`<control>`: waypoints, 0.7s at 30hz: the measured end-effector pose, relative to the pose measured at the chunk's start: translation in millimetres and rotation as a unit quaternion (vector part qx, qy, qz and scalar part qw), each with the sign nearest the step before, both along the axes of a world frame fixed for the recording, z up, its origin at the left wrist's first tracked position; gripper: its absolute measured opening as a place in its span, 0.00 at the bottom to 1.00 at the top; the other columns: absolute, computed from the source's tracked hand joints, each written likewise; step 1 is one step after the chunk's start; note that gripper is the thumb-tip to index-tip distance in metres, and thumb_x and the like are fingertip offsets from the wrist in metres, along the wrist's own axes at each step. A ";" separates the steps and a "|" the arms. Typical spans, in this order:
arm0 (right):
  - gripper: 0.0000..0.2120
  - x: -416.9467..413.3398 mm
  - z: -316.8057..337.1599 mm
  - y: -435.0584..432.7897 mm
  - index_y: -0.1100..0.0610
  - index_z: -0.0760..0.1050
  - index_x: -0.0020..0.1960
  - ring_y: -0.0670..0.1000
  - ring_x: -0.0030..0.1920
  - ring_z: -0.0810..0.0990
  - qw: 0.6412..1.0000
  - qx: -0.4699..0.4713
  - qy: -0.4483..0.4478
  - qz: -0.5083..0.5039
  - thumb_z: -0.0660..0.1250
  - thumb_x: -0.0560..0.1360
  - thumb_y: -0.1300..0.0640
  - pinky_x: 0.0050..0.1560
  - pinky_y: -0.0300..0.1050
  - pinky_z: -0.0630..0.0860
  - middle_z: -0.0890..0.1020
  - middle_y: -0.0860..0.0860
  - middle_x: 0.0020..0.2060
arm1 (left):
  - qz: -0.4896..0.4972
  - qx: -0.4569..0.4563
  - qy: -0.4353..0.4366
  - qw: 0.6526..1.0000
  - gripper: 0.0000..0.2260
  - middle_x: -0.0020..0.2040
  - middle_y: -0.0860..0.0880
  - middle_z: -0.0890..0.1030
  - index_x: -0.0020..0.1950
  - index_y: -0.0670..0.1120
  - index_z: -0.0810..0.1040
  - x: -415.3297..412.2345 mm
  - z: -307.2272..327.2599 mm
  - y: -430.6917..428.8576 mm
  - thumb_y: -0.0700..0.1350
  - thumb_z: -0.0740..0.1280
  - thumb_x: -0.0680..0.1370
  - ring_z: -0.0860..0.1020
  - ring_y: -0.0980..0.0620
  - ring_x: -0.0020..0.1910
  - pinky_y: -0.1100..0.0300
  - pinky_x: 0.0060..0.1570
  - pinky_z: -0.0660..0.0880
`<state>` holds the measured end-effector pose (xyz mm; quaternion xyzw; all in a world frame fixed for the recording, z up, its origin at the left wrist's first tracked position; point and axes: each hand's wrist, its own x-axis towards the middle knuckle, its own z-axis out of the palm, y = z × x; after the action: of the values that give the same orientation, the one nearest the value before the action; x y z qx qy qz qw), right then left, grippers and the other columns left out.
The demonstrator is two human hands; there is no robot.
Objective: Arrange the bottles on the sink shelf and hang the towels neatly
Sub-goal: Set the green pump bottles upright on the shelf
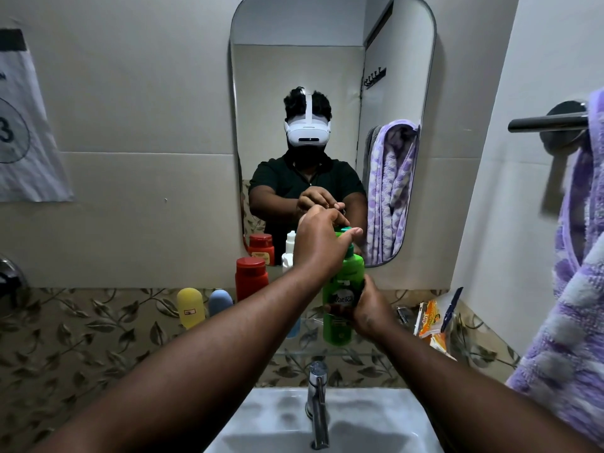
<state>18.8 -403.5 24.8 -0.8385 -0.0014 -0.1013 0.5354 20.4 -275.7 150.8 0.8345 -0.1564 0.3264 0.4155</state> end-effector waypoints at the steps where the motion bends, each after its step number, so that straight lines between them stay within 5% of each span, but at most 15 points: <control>1: 0.37 2.2 -1.6 -0.1 0.35 0.70 0.59 0.49 0.55 0.83 1.000 0.003 0.000 0.000 0.82 0.55 0.39 0.55 0.57 0.82 0.84 0.43 0.54 | 0.017 0.015 -0.008 1.000 0.11 0.47 0.53 0.76 0.45 0.50 0.83 0.0 1.4 0.2 0.55 0.79 0.71 0.78 0.51 0.52 0.55 0.51 0.78; 6: 0.20 3.5 2.5 6.0 0.40 0.74 0.52 0.50 0.46 0.86 0.988 0.153 0.031 -0.005 0.73 0.75 0.65 0.39 0.47 0.84 0.84 0.51 0.53 | 0.054 0.063 -0.032 0.996 0.14 0.48 0.51 0.81 0.47 0.48 0.86 -4.9 10.7 1.1 0.58 0.78 0.72 0.78 0.53 0.49 0.58 0.49 0.75; 10: 0.04 -0.2 6.5 7.3 0.51 0.80 0.54 0.55 0.49 0.86 0.975 0.219 0.034 -0.017 0.68 0.80 0.56 0.43 0.52 0.84 0.85 0.56 0.52 | 0.060 0.084 -0.022 0.994 0.10 0.42 0.51 0.86 0.46 0.49 0.88 -10.8 20.6 1.8 0.55 0.74 0.76 0.80 0.55 0.42 0.59 0.42 0.76; 14: 0.13 1.6 4.5 5.7 0.38 0.82 0.45 0.50 0.46 0.87 0.990 0.134 0.038 -0.024 0.66 0.81 0.55 0.48 0.56 0.85 0.87 0.52 0.50 | 0.045 0.085 0.046 0.994 0.08 0.37 0.53 0.84 0.39 0.50 0.85 -6.3 32.8 8.4 0.52 0.74 0.75 0.81 0.56 0.39 0.62 0.35 0.74; 16: 0.11 1.2 5.5 4.2 0.34 0.76 0.51 0.49 0.51 0.84 0.998 0.059 0.020 -0.019 0.70 0.79 0.52 0.54 0.58 0.82 0.86 0.47 0.51 | 0.026 0.095 0.080 0.992 0.09 0.36 0.53 0.84 0.35 0.49 0.84 -2.6 42.3 12.9 0.51 0.76 0.73 0.82 0.56 0.39 0.62 0.34 0.73; 21: 0.38 -2.4 9.8 2.6 0.38 0.68 0.65 0.51 0.58 0.80 0.999 -0.041 0.022 0.001 0.82 0.59 0.43 0.58 0.61 0.79 0.83 0.44 0.57 | -0.032 0.083 0.157 0.984 0.11 0.35 0.45 0.86 0.38 0.42 0.84 0.6 57.6 17.9 0.47 0.79 0.73 0.87 0.50 0.34 0.54 0.37 0.86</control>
<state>16.5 -400.9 34.6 -0.8618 0.0057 -0.0822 0.5006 21.0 -257.9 208.4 0.9015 -0.1422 0.1635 0.3746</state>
